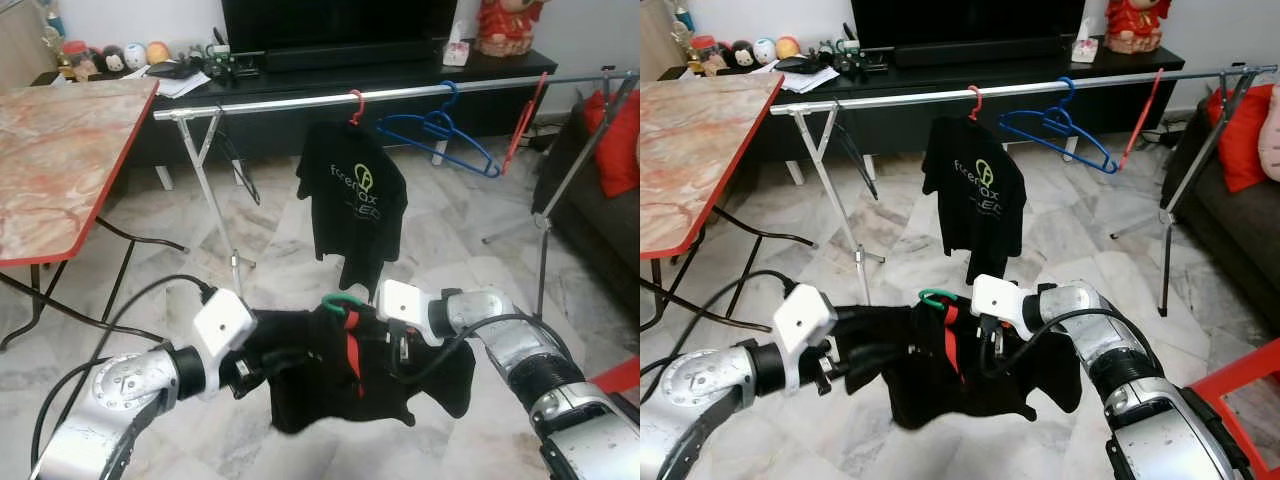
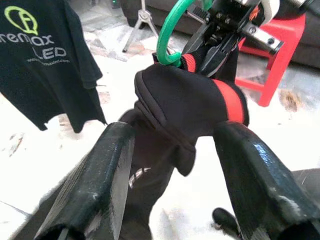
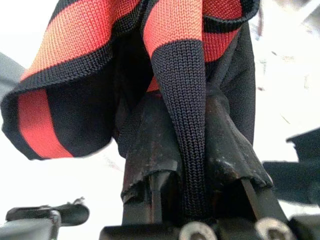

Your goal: Hang hanger

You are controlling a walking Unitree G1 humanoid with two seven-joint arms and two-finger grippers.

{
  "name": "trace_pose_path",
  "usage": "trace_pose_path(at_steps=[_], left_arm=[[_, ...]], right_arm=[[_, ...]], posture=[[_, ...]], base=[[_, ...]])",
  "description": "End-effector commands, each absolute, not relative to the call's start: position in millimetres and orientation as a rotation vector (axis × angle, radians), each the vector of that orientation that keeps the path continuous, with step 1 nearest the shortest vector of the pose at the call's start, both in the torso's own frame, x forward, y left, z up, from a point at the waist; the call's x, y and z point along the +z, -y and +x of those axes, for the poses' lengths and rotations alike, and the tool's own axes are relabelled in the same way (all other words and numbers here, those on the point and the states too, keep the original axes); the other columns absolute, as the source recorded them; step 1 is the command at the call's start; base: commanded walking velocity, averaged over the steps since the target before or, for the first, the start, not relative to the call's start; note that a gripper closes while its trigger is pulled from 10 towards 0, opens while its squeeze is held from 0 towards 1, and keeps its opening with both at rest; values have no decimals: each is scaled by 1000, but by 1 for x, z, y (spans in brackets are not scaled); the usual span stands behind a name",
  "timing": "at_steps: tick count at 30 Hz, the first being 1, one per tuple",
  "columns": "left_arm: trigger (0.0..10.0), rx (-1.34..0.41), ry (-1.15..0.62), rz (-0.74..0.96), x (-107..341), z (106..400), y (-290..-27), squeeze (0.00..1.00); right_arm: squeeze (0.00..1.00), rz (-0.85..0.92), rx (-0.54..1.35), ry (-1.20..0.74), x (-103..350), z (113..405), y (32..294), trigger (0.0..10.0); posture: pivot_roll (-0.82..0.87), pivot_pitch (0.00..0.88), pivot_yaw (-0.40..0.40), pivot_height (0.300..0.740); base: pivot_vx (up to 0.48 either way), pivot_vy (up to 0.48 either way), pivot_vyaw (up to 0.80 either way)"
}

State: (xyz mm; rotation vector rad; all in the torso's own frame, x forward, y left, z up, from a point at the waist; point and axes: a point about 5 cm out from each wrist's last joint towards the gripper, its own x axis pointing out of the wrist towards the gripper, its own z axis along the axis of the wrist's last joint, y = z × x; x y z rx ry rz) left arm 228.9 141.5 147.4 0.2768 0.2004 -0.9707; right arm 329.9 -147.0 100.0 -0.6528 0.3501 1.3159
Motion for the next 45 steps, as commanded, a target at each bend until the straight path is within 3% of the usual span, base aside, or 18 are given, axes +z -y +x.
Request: trace_pose_path(at_steps=[1,11,17,31,32,33,34,35,38,39,42,43,45], left_arm=[[10000,-938,-191,346,144,236,-142,0],[10000,-968,-200,347,142,238,-141,0],[10000,-1128,-255,329,134,231,-133,0],[10000,-1164,-269,321,126,237,-123,0],[7922,-1163,-272,320,126,237,-123,0],[4353,-1172,-291,328,122,236,-123,0],[4353,-1175,-295,328,121,236,-123,0],[3333,-1179,-298,331,121,235,-123,0],[3451,-1190,-311,335,119,235,-123,0],[2314,-1189,-315,336,118,235,-123,0],[2314,-1188,-321,339,117,235,-124,0],[1412,-1189,-319,338,117,235,-124,0],[1412,-1190,-317,337,117,235,-123,0]], right_arm=[[0,-657,1366,-281,111,330,138,0],[0,-676,1452,-288,110,324,138,0],[0,-661,1500,-274,113,320,134,0],[0,-645,1555,-235,121,315,125,0],[0,-641,1556,-233,121,315,124,0],[0,-639,1558,-231,122,315,124,0],[0,-639,1558,-230,122,315,124,0],[0,-640,1558,-229,123,315,123,0],[0,-640,1559,-221,125,316,121,0],[0,-640,1560,-219,126,316,120,0],[0,-639,1561,-217,126,316,120,0],[0,-639,1561,-218,126,316,120,0],[0,-638,1561,-218,127,316,120,0]], posture=[[-53,0,18,740],[-55,7,17,740],[-55,15,17,740],[-60,21,23,740],[-60,21,23,740],[-60,21,23,740],[-60,21,23,740],[-58,22,23,740],[-58,22,23,740],[-58,22,23,740],[-58,22,23,740],[-58,22,23,740],[-58,22,23,740]], base=[[0,0,0],[0,0,0],[0,0,0],[0,0,0],[0,0,0],[0,0,0],[0,0,0],[0,0,0],[0,0,0],[0,0,0],[0,0,0],[0,0,0],[0,0,0]])
